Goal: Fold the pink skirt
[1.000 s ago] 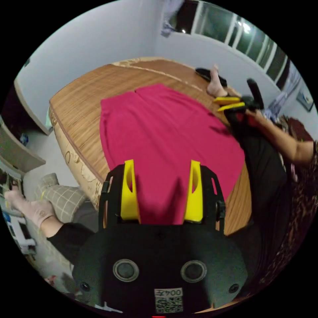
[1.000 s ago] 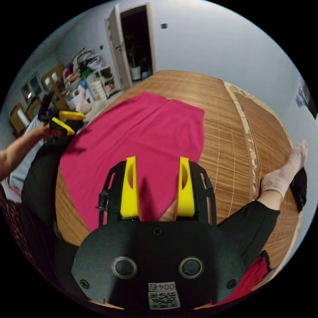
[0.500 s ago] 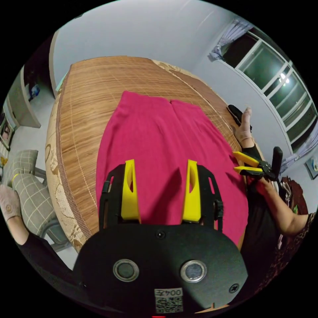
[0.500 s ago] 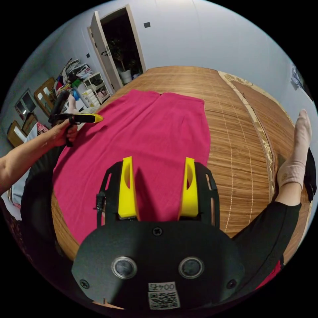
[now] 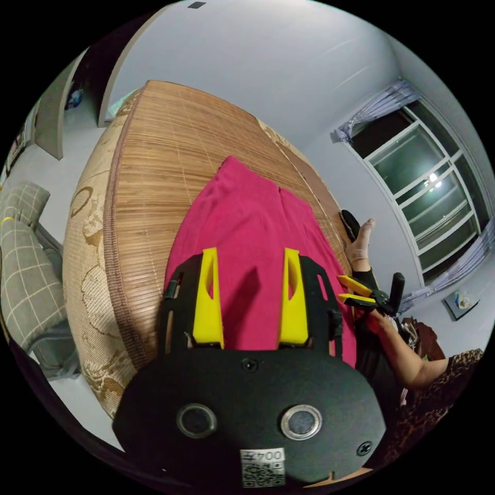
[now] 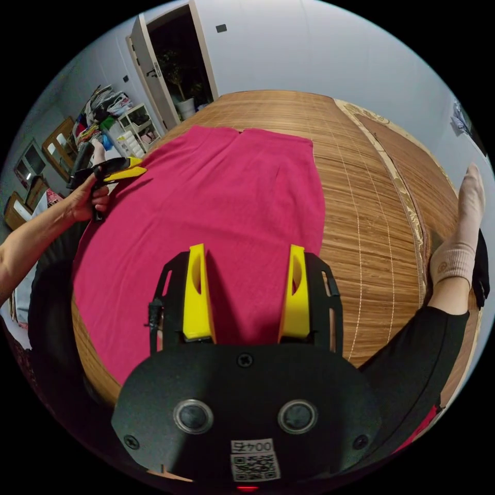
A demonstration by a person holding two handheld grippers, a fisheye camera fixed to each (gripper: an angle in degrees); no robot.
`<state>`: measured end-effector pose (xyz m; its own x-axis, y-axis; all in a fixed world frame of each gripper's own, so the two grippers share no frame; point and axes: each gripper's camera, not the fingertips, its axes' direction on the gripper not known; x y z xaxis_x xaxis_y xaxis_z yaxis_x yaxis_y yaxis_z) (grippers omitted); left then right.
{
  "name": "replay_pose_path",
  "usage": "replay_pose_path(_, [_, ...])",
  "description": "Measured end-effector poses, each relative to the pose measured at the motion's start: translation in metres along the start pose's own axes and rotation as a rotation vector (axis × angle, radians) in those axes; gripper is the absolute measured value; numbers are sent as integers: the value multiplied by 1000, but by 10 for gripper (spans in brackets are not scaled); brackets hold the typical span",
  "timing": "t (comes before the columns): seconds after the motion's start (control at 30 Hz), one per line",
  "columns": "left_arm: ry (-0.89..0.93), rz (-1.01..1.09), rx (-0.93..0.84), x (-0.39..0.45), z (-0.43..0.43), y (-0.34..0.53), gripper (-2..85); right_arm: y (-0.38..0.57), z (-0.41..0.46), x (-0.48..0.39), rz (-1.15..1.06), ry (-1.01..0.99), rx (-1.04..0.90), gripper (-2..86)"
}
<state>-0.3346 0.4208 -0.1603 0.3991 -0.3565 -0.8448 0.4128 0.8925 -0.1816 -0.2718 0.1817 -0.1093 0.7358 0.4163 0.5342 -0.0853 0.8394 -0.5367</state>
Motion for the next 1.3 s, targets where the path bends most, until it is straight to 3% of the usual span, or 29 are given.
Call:
replay_pose_path(0.13, [3,91,49,10,-7,-19,161,-5,-8,1,-10,-9,-3,228])
replay_pose_path(0.7, [-188,-72,35,-43,56,-98,165,-30,-36,21,31,-8,16,228])
replay_pose_path(0.97, [-121,-108,77,-45,63,-92,156,-42,-44,24,35,-14,19,229])
replay_pose_path(1.17, [-74,61,122,24,58,-71,166,-52,-56,25,43,-31,52,230])
replay_pose_path(1.3, [-174,208,33,72,73,-23,179,-56,-71,27,50,-3,117,217])
